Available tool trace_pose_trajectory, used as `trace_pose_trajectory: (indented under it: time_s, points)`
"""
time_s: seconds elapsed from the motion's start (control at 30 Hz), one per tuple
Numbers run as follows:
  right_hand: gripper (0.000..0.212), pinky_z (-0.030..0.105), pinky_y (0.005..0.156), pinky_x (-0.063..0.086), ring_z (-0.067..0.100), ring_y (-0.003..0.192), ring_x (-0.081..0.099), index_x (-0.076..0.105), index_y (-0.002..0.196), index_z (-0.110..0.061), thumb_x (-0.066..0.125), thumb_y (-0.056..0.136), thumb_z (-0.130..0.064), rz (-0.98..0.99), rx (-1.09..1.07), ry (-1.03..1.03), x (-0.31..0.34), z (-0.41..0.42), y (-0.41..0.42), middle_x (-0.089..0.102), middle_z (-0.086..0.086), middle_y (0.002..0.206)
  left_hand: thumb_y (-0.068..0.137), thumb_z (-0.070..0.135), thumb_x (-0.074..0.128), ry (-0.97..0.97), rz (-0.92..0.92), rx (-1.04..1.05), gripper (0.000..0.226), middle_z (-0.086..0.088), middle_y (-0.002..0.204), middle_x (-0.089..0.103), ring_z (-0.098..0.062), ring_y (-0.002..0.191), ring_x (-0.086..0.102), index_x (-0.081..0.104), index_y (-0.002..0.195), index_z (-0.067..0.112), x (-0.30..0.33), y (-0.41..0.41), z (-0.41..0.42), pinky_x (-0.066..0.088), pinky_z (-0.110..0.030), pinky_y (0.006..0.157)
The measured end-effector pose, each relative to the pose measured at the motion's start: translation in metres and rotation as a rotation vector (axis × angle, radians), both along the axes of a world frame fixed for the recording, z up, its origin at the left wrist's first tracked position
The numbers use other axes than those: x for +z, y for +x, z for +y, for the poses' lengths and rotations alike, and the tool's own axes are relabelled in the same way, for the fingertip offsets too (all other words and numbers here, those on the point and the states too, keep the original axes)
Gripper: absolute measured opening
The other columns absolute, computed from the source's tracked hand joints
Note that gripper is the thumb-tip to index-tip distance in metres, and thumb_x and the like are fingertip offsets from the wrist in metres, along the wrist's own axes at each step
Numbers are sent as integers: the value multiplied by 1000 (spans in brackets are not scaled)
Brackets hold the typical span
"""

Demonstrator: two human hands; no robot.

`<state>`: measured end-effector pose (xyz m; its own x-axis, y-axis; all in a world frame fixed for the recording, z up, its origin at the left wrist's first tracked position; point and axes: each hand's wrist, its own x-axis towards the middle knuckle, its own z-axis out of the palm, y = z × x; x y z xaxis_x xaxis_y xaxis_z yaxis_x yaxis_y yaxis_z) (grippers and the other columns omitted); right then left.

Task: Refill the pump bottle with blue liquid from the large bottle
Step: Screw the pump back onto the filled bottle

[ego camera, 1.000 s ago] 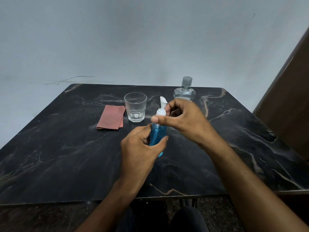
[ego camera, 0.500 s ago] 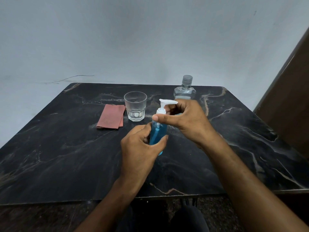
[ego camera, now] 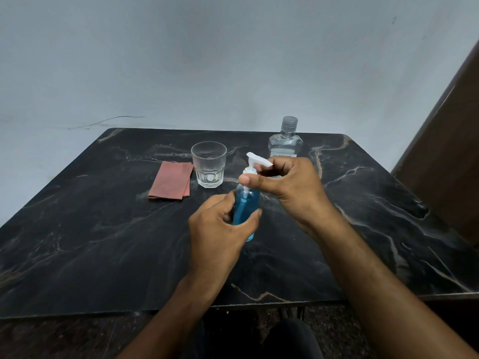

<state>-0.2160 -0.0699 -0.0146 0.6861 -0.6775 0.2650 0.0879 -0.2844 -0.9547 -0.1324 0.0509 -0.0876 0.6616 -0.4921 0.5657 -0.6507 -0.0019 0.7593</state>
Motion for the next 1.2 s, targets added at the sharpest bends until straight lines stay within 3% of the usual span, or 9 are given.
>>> trace_pose_trajectory:
  time_s: [0.17,0.27,0.33,0.57,0.7,0.8,0.93,1.03,1.2]
  points:
    - [36,21,64,54,5,67,64,72,86,-7,90,65,-30,3,-47,-55,-7,7,4,69,-6,70,76,29,88,1,38,-19,32,12,87,68,-3,74,67,77,105,21,-3,2,-1,55,-13,62]
    - [28,30,76,57,14,80,68,75,98,-6,86,74,-17,-23,69,3,-4,3,0,75,4,88,76,32,86,-24,68,-27,33,12,88,69,-6,73,68,78,106,23,-3,3,-1,57,-18,64]
    - [26,29,78,58,15,83,71,77,99,-3,84,76,-13,-39,82,-5,-2,0,-1,77,8,92,75,35,85,-31,51,-23,34,13,87,68,-3,72,66,78,107,23,-3,4,0,53,-13,63]
    - [44,30,65,53,10,70,59,63,86,-10,94,63,-32,76,-34,-79,-4,6,6,62,0,74,76,30,88,-14,36,-19,31,13,88,69,-2,74,67,78,103,21,-2,3,-2,54,-13,64]
    - [52,34,89,57,15,98,67,65,119,-17,88,72,-19,27,116,40,-3,5,1,70,16,111,74,31,89,-40,76,-21,30,13,87,70,-4,73,68,79,100,21,-2,3,-1,53,-13,64]
    - [30,35,97,56,22,110,70,74,113,-10,74,85,-3,-44,224,89,-1,3,-4,75,9,113,75,32,88,-31,49,-34,35,13,89,70,-6,78,69,78,107,22,0,2,0,56,-16,67]
    - [20,29,87,60,21,96,75,79,95,-7,83,76,-9,-37,82,22,-1,4,-1,79,5,96,75,28,89,-38,51,-30,34,15,84,67,1,74,65,79,106,20,1,0,-1,53,-12,63]
    - [27,28,75,61,16,79,75,78,83,-11,93,64,-23,24,-69,-68,-1,6,3,78,0,83,74,28,89,-5,0,12,36,19,76,57,10,71,57,78,107,19,2,-1,0,43,-4,60]
    - [48,31,62,56,10,68,64,63,79,-11,96,56,-38,43,-195,-137,-9,13,10,71,3,76,74,31,90,-15,1,-1,38,14,85,69,-2,78,66,78,109,21,5,-3,0,52,-10,65]
